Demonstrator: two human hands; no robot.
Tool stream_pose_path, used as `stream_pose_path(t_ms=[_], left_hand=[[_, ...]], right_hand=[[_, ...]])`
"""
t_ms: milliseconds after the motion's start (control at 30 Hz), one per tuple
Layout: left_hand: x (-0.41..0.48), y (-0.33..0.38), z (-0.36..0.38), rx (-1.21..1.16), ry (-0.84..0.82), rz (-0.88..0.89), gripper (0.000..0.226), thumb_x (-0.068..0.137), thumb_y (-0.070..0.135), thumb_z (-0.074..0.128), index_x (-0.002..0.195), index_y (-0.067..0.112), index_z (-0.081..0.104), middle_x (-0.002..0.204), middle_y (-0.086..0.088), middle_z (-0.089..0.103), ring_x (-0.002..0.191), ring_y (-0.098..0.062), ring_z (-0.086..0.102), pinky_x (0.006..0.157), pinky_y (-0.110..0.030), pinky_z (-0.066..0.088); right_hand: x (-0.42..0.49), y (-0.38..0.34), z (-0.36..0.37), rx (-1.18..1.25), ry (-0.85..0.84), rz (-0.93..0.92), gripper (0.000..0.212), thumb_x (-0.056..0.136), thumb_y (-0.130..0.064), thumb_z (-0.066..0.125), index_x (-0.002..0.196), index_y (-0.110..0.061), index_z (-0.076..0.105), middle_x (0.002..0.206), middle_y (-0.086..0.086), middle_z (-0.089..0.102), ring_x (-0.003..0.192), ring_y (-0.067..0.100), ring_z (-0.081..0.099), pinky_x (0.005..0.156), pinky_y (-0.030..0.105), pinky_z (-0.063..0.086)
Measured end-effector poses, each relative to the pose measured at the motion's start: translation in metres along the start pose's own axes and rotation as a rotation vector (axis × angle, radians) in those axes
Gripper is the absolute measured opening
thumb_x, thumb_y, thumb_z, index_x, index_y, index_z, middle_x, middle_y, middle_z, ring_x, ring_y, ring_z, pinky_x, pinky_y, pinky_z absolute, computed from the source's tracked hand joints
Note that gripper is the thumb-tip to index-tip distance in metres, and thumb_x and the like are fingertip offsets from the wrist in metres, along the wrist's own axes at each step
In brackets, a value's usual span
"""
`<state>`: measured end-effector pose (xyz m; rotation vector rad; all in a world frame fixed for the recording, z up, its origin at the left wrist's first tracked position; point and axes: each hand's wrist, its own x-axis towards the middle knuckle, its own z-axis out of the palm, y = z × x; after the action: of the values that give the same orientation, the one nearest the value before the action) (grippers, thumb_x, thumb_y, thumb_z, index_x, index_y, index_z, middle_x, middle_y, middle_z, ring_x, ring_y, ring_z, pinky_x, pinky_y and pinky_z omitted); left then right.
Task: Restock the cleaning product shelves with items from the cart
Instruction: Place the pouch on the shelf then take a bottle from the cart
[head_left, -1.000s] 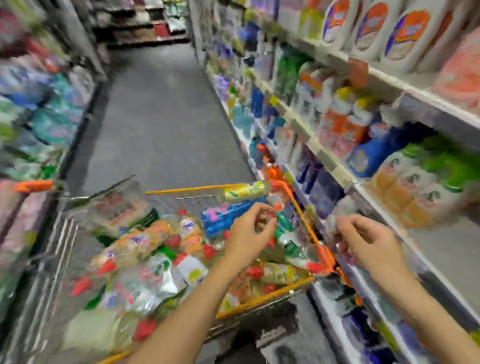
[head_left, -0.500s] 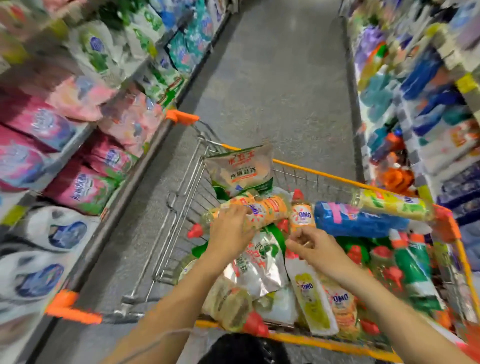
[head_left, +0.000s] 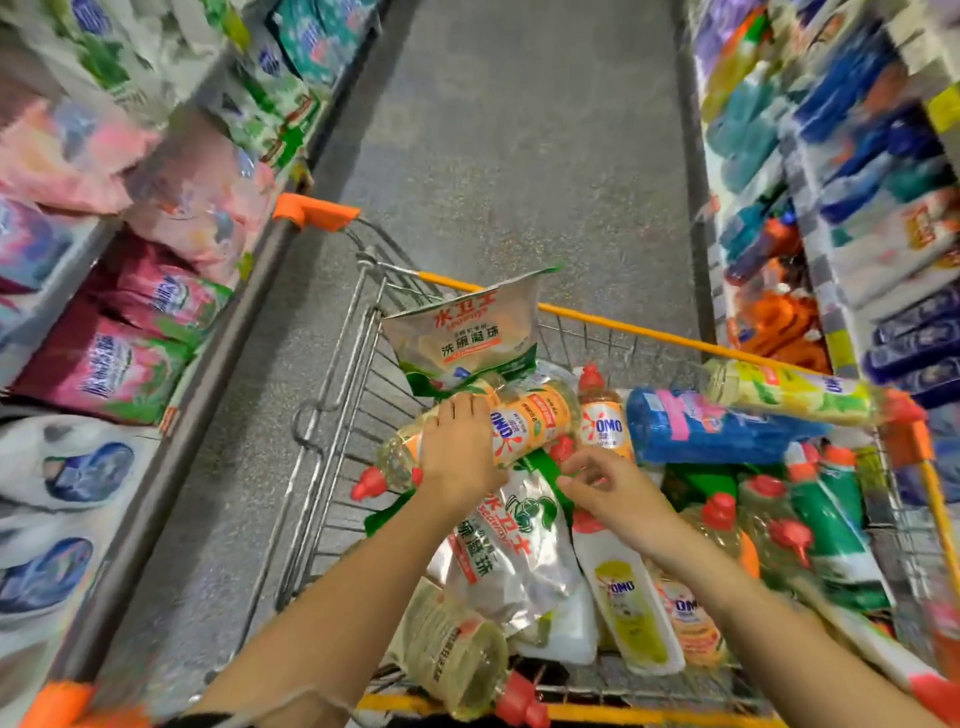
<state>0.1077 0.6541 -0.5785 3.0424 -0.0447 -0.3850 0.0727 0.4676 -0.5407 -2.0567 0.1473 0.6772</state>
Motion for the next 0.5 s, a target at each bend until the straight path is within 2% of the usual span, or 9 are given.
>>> stream_pose_path(t_ms=[167, 267, 333, 367, 433, 500], left_hand=[[-0.002, -0.002, -0.019, 0.034, 0.084, 0.133, 0.082, 0.068, 0.060, 0.072, 0.131, 0.018, 0.040, 0.124, -0.002, 0.053, 0.114, -0.022, 0.049, 0.092, -0.034, 0.040], [-0.005, 0.002, -0.049, 0.107, 0.129, 0.342, 0.085, 0.069, 0.058, 0.072, 0.136, 0.018, 0.039, 0.127, 0.000, 0.052, 0.115, -0.021, 0.048, 0.094, -0.034, 0.036], [-0.008, 0.011, -0.077, 0.195, 0.178, 0.581, 0.086, 0.061, 0.053, 0.078, 0.133, 0.017, 0.046, 0.123, -0.001, 0.057, 0.111, -0.023, 0.053, 0.090, -0.037, 0.040], [-0.011, 0.017, -0.092, 0.250, 0.226, 0.712, 0.085, 0.053, 0.050, 0.082, 0.126, 0.016, 0.053, 0.114, -0.001, 0.062, 0.103, -0.023, 0.059, 0.083, -0.037, 0.044], [-0.021, 0.037, -0.118, 0.294, 0.332, 0.927, 0.084, 0.040, 0.047, 0.084, 0.114, 0.014, 0.061, 0.100, -0.001, 0.067, 0.087, -0.023, 0.064, 0.069, -0.032, 0.047], [-0.031, 0.060, -0.136, 0.301, 0.426, 1.118, 0.085, 0.043, 0.049, 0.081, 0.117, 0.013, 0.059, 0.101, -0.001, 0.067, 0.086, -0.022, 0.063, 0.068, -0.031, 0.045]], right_hand=[[-0.017, -0.002, -0.017, -0.052, 0.141, -0.085, 0.010, 0.090, -0.020, 0.065, 0.099, -0.019, 0.061, 0.094, 0.004, 0.061, 0.078, 0.012, 0.055, 0.067, 0.022, 0.044], [-0.030, -0.009, -0.034, -0.264, 0.309, -0.281, 0.033, 0.087, -0.020, 0.069, 0.118, -0.021, 0.057, 0.115, -0.002, 0.056, 0.106, 0.013, 0.050, 0.086, 0.023, 0.037], [-0.039, -0.016, -0.050, -0.387, 0.372, -0.429, 0.051, 0.084, -0.025, 0.072, 0.131, -0.020, 0.052, 0.129, 0.000, 0.050, 0.121, 0.018, 0.043, 0.099, 0.028, 0.032], [-0.042, -0.019, -0.060, -0.445, 0.343, -0.465, 0.060, 0.083, -0.031, 0.072, 0.137, -0.022, 0.047, 0.136, 0.000, 0.047, 0.128, 0.019, 0.040, 0.105, 0.033, 0.031], [-0.054, -0.026, -0.079, -0.492, 0.170, -0.463, 0.073, 0.081, -0.046, 0.071, 0.143, -0.029, 0.038, 0.144, -0.004, 0.043, 0.133, 0.015, 0.038, 0.112, 0.039, 0.032], [-0.072, -0.029, -0.094, -0.385, -0.048, -0.383, 0.068, 0.081, -0.044, 0.073, 0.138, -0.036, 0.038, 0.134, -0.010, 0.054, 0.122, 0.006, 0.050, 0.105, 0.035, 0.041]])
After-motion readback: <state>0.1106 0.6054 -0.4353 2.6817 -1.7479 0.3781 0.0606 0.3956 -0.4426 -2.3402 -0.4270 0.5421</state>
